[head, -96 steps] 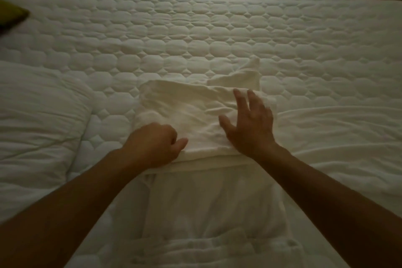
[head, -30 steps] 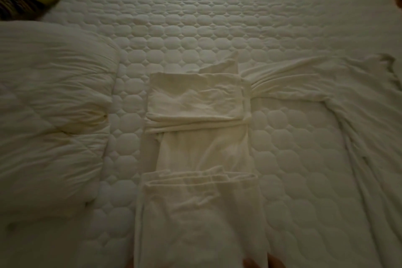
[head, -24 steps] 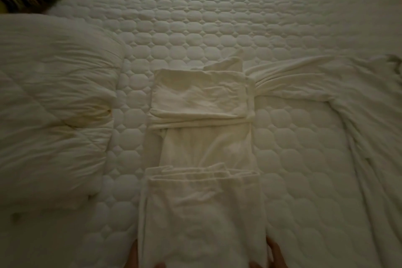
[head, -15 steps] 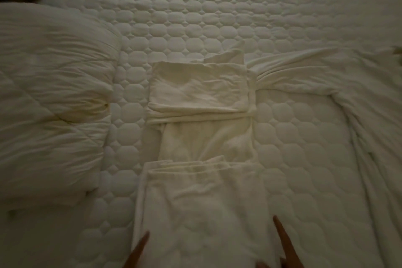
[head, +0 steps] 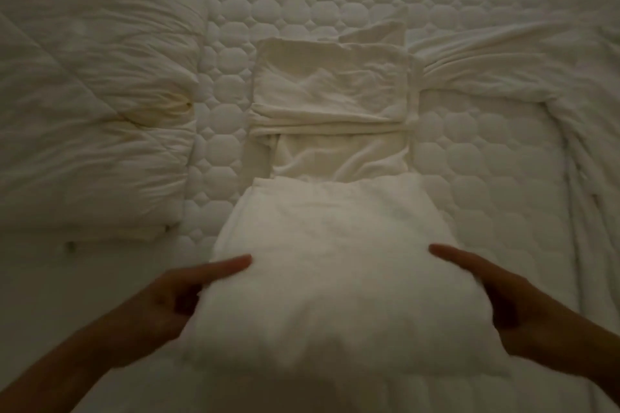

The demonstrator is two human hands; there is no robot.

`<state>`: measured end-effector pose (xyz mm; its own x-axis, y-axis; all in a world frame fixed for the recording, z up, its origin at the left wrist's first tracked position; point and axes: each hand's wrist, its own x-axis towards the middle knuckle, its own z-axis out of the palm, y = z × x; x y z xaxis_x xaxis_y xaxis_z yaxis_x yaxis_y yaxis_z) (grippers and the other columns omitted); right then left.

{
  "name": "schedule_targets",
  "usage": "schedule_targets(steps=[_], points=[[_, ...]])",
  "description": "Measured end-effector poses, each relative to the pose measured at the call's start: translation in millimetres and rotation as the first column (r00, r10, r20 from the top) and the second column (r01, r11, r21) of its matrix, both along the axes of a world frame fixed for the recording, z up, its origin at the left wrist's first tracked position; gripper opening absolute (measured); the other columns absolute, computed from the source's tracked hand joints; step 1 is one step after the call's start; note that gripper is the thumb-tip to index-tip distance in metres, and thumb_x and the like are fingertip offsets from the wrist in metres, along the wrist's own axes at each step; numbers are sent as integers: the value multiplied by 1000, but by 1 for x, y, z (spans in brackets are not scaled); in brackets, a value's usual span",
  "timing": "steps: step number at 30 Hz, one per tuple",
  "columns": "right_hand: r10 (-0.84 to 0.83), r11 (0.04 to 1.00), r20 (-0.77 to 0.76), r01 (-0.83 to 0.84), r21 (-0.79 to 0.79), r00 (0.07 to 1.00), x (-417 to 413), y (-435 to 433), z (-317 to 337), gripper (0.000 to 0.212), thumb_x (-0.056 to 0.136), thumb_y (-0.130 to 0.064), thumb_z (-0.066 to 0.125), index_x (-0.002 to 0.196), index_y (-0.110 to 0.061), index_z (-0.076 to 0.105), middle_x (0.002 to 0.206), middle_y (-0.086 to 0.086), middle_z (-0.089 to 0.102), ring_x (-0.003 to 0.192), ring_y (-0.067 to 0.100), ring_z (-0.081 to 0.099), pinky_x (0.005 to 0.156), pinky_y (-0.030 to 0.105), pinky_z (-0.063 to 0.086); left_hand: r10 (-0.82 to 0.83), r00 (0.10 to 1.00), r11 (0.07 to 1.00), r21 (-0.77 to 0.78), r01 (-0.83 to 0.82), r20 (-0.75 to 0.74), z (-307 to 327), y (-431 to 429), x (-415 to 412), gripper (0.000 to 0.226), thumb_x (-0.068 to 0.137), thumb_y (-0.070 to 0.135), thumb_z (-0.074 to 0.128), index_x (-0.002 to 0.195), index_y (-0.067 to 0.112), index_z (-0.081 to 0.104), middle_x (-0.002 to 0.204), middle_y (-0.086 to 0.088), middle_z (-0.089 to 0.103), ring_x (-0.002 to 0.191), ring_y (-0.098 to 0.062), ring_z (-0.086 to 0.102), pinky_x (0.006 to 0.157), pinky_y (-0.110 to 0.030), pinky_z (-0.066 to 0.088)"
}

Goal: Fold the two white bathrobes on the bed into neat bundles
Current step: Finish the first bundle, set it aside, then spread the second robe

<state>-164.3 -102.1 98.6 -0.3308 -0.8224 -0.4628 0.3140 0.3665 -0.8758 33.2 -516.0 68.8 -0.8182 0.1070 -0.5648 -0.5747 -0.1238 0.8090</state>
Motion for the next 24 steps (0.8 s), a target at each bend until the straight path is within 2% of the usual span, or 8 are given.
schedule_targets(steps=[2,5,10,14,17,20,22,24], points=[[-24,992,-131,40,117,991,-15,-16,-9,101,57,-12,95,137,-56,50,141,-24,53,129,4,55,92,27,57,41,998,999,-33,-42,-39,-3,0,-8,71,64,3,90,119,43,72,131,6,69,123,-16,64,91,-26,56],[-45,988,-255,81,132,966,-27,-26,-7,106,57,-8,94,138,-59,47,139,-29,52,125,-3,55,85,17,56,36,987,987,-152,-60,-159,6,-6,-27,76,57,37,96,127,39,68,135,8,66,125,-13,62,92,-24,55],[-82,993,-459,113,41,885,-58,-56,7,94,59,-54,90,142,-50,47,140,-19,58,127,5,58,89,25,58,284,946,817,-476,-325,-159,-18,-32,-66,35,86,31,73,120,42,71,117,4,74,101,-10,72,72,-19,60],[-326,934,-486,356,-34,810,-95,-86,6,56,53,-65,87,106,-53,69,107,-8,74,93,15,73,71,36,64,344,903,673,-603,-428,-258,-18,-31,-135,22,85,1,73,98,18,66,79,6,67,72,2,67,51,-9,47],[-431,873,-518,486,-33,739,-141,-105,-5,57,53,-56,90,99,-27,72,83,2,74,73,17,70,65,37,57,311,845,630,-571,-526,-436,-3,-30,-197,14,84,23,79,90,20,67,84,4,70,75,-11,63,67,-29,52],[-520,819,-455,573,-26,723,-186,-134,-15,39,66,-43,84,100,-31,70,85,-20,75,80,-3,70,68,19,51,311,828,621,-560,-549,-467,-7,-46,-254,25,83,54,73,80,30,65,98,-5,66,89,-18,63,77,-29,50],[-518,805,-446,592,33,730,-220,-154,-22,32,69,-45,80,95,-30,72,91,-18,77,86,-4,71,75,21,53,378,819,659,-497,-565,-431,-13,-53,-294,26,93,51,64,103,27,71,98,13,68,89,-1,63,76,-22,47],[-511,794,-425,600,101,747,-250,-170,-33,34,76,-50,79,97,-23,73,100,-9,77,90,5,73,76,23,55,434,803,630,-500,-594,-407,-26,-57,-324,42,97,56,55,118,23,70,102,12,70,95,-6,65,80,-26,50]])
